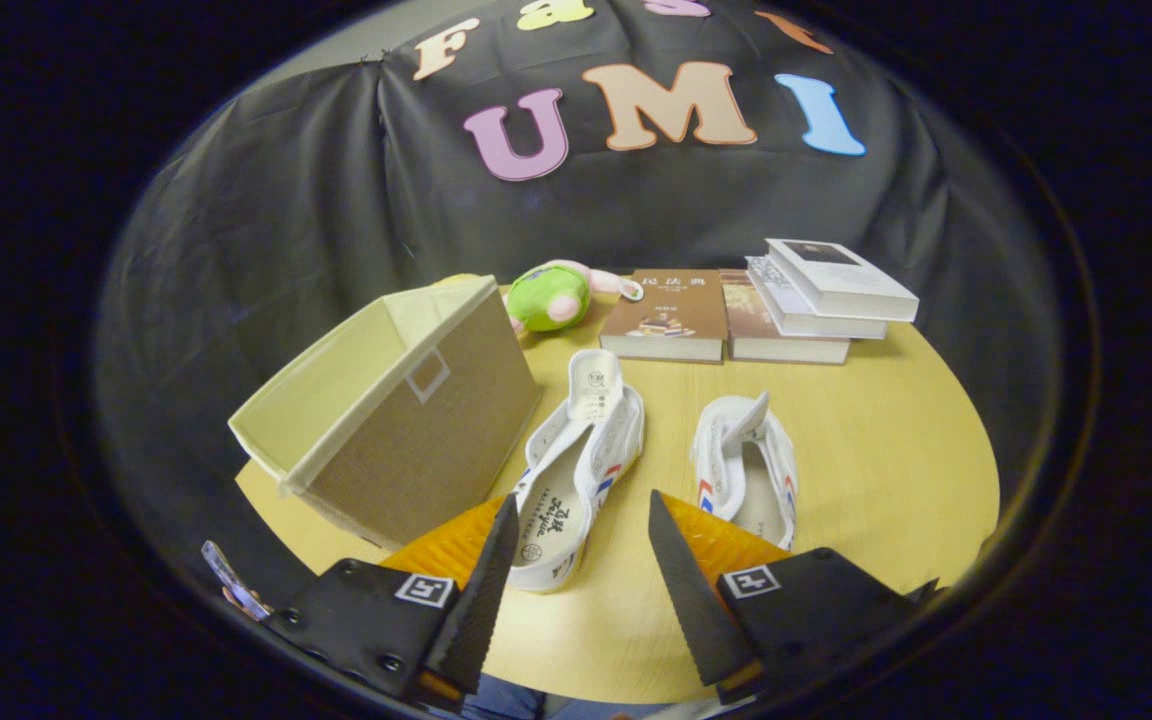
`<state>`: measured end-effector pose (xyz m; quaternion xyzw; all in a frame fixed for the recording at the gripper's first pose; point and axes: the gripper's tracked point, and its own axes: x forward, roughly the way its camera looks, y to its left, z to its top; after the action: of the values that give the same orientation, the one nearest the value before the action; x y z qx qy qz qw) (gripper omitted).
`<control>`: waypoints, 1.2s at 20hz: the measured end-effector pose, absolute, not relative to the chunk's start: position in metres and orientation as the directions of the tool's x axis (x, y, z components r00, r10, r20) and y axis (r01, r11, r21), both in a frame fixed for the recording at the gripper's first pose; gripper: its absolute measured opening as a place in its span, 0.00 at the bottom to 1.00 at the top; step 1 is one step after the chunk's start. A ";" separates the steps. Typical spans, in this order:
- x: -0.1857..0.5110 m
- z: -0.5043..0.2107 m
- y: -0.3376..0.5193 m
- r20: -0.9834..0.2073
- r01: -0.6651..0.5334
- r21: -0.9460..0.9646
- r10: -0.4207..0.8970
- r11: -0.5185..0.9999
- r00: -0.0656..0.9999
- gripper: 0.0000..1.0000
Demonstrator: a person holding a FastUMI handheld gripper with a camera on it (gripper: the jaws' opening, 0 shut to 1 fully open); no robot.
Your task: Open the storage box then place both shoes into the box .Put the left shoe in first, then the right shoe, with the right side of both shoes facing outward in a uniform manner.
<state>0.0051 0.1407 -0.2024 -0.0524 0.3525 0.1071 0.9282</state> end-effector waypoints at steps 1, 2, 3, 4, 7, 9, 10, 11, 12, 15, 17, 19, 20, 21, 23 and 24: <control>0.005 -0.209 0.141 -0.676 -0.242 -0.044 0.150 0.969 0.722 0.86; 0.006 -0.216 0.141 -0.686 -0.249 -0.068 0.135 0.966 0.714 0.84; 0.008 -0.223 0.141 -0.696 -0.255 -0.093 0.121 0.962 0.707 0.82; 0.012 -0.230 0.140 -0.704 -0.258 -0.124 0.098 0.958 0.703 0.80; 0.029 -0.243 0.133 -0.700 -0.238 -0.225 0.014 0.945 0.714 0.76; 0.041 -0.252 0.134 -0.701 -0.217 -0.226 -0.004 0.950 0.713 0.73; 0.049 -0.254 0.133 -0.701 -0.206 -0.225 -0.012 0.952 0.713 0.72; 0.057 -0.259 0.133 -0.703 -0.192 -0.228 -0.025 0.954 0.711 0.70; 0.063 -0.261 0.130 -0.706 -0.178 -0.235 -0.042 0.956 0.707 0.69; 0.080 -0.272 0.131 -0.714 -0.151 -0.241 -0.070 0.959 0.697 0.65; 0.084 -0.283 0.132 -0.732 -0.148 -0.226 -0.068 0.963 0.678 0.61; 0.083 -0.284 0.140 -0.751 -0.138 -0.178 -0.044 0.974 0.658 0.56; 0.084 -0.284 0.140 -0.756 -0.140 -0.176 -0.043 0.974 0.653 0.54; 0.083 -0.283 0.139 -0.760 -0.149 -0.178 -0.040 0.973 0.648 0.51; 0.083 -0.285 0.139 -0.765 -0.175 -0.170 -0.018 0.970 0.644 0.46; 0.084 -0.286 0.139 -0.763 -0.189 -0.170 -0.008 0.967 0.646 0.44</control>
<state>0.0838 0.1387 -0.2855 -0.1180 0.4176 0.0505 0.8995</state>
